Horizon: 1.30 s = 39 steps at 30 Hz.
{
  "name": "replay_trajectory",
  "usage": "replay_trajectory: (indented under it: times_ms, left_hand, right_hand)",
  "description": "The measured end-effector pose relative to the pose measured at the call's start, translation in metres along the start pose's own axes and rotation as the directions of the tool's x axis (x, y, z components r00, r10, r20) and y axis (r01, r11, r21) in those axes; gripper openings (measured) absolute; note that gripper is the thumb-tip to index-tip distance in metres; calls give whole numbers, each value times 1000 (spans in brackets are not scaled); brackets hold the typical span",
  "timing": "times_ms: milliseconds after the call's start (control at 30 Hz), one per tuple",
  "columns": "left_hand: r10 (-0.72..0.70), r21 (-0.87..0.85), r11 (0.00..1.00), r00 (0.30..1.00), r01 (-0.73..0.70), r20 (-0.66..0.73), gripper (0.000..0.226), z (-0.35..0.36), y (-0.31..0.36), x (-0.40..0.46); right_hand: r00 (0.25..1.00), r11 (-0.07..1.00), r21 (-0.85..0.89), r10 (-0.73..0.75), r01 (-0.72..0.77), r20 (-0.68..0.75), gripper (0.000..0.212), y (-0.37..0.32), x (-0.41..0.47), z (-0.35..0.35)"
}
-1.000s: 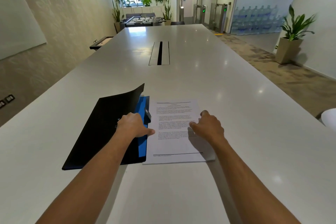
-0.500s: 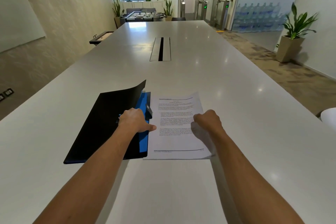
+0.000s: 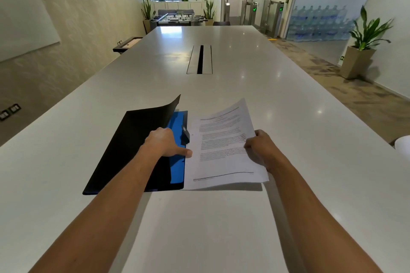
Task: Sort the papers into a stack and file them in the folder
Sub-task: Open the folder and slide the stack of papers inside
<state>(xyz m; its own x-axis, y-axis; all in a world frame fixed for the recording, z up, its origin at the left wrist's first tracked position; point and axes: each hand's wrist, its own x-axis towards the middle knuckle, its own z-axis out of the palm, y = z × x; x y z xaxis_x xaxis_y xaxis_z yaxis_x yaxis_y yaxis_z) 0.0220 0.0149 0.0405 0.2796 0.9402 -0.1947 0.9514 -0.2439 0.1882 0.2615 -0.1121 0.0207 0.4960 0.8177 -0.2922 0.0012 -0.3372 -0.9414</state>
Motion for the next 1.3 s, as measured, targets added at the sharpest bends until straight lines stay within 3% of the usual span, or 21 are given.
replay_trajectory:
  times_ms: [133,267,367,467,633,733,867,1000,1133,1300]
  left_hand:
    - [49,-42,998,997,-47,59,45,-14,-11,0]
    - [50,-65,997,998,-52,-31,8,-23,-9,-5]
    - [41,-79,996,996,-48,-81,11,-30,-5,-6]
    - [63,-71,995,993,-71,-103,5,-37,-2,-8]
    - [68,-71,994,990,-77,-123,8,-40,6,-12]
    - [66,-78,994,989,-76,-130,6,-36,13,-14]
    - [90,-77,992,987,-101,-133,23,-31,19,-16]
    - [112,-94,988,988,-123,-110,22,-29,26,-18]
    - [123,-123,983,985,-138,-120,8,-27,32,-19]
    - [126,-96,986,985,-137,-117,9,-27,33,-19]
  right_hand:
    - [989,975,192,-94,115,-116,34,-26,-6,-11]
    - [956,908,321,-210,269,-207,36,-51,-16,-12]
    - [882,898,184,-322,399,-343,32,-59,-22,-3]
    - [818,872,75,-421,484,-391,35,-60,-27,15]
    - [813,849,-37,-516,527,-271,35,-53,-40,50]
    - [839,858,-75,-513,509,-180,30,-47,-45,66]
    - [876,879,-116,-473,463,-89,25,-43,-47,78]
    - [909,902,-159,-413,402,-45,24,-43,-44,83]
    - [935,920,-193,-353,340,-37,26,-42,-39,82]
    - [933,914,-202,-359,352,1,26,-43,-34,59]
